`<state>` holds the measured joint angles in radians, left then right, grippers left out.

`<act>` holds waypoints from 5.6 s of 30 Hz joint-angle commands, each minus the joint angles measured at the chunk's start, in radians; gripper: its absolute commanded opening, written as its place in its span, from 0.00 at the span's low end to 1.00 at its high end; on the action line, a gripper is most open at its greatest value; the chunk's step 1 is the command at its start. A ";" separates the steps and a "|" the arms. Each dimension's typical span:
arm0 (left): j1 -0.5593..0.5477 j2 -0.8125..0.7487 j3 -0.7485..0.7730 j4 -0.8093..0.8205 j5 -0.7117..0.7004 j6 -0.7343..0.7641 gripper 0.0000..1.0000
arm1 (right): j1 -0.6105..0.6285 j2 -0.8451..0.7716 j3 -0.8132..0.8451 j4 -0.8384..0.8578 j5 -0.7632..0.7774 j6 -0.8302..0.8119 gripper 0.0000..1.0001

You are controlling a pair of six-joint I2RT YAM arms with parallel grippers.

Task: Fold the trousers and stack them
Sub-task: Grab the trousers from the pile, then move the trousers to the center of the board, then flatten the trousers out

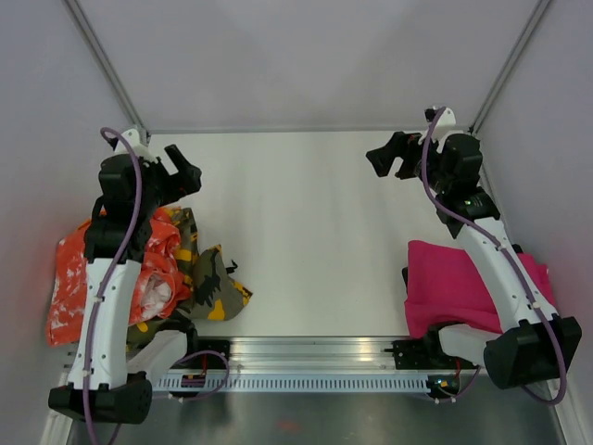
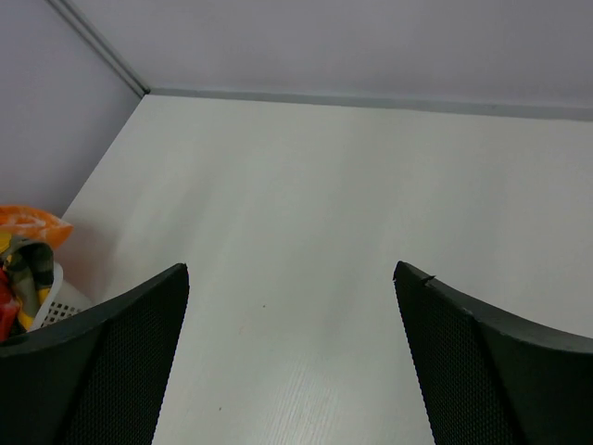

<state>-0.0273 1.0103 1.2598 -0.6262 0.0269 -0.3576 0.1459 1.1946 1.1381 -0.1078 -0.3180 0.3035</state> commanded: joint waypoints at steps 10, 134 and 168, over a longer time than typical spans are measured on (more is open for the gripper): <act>0.004 -0.152 0.160 -0.629 -0.520 -0.379 1.00 | 0.104 0.059 0.002 0.086 0.022 -0.006 0.98; -0.293 0.522 -0.178 -0.044 -0.295 -0.053 1.00 | -0.138 0.527 0.187 -0.030 0.476 -0.127 0.00; 0.009 0.718 0.734 0.122 -0.242 0.241 0.02 | -0.370 0.485 0.158 -0.074 0.405 -0.066 0.00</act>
<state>-0.0441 1.6527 2.0087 -0.5335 -0.2283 -0.1730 -0.2161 1.6211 1.2961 -0.1722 0.1013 0.2321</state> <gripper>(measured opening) 0.039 0.010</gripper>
